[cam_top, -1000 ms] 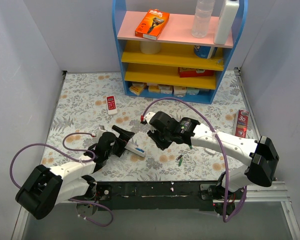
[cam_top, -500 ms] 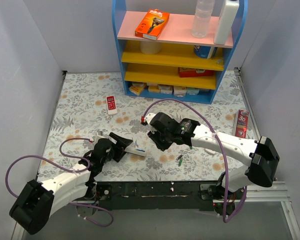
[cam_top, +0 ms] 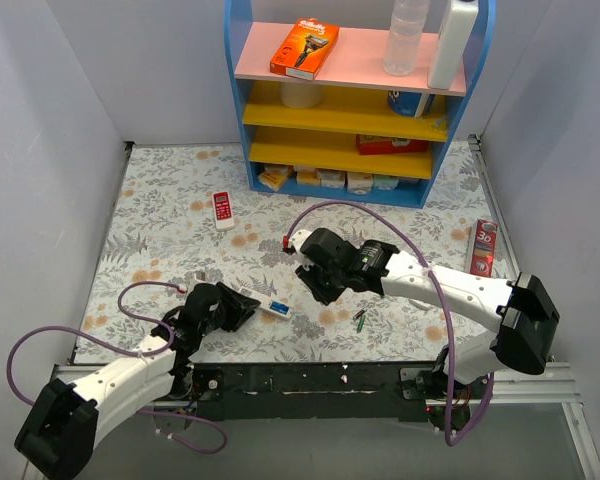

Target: Load the batteries into the remote control

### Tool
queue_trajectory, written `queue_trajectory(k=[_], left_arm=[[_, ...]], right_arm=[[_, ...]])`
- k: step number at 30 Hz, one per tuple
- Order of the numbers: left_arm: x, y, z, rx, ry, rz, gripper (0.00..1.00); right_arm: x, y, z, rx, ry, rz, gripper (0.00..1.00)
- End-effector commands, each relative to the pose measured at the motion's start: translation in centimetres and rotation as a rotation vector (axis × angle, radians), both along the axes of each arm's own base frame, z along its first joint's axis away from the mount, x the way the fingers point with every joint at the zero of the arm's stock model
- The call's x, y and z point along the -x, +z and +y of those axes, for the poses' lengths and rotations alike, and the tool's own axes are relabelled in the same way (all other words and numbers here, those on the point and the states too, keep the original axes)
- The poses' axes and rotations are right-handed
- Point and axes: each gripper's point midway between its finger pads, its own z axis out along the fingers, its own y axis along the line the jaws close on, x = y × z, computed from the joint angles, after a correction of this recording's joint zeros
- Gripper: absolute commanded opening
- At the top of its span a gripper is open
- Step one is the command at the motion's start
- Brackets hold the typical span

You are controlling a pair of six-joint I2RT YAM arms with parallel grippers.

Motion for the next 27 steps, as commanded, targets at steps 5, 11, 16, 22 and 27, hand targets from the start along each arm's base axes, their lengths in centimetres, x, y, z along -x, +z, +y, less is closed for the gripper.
queue_trajectory(k=[5, 11, 16, 22, 27], left_arm=[[3.6, -5.6, 2.0, 0.080, 0.237, 0.334, 0.28], [3.3, -5.0, 0.2, 0.137, 0.169, 0.336, 0.29], [3.0, -3.5, -0.6, 0.179, 0.124, 0.288, 0.39], [2.3, -1.6, 0.6, 0.111, 0.135, 0.199, 0.55], [-1.3, 3.3, 3.5, -0.090, 0.202, -0.012, 0.61]], right_arm=[[0.2, 0.4, 0.6, -0.058, 0.015, 0.002, 0.17], [0.5, -0.8, 1.0, -0.012, 0.074, 0.034, 0.17], [0.2, -1.2, 1.9, 0.008, 0.110, 0.045, 0.17], [-0.1, -1.6, 2.5, 0.038, 0.132, 0.051, 0.17], [-0.2, -1.7, 2.4, 0.051, 0.137, 0.052, 0.17]])
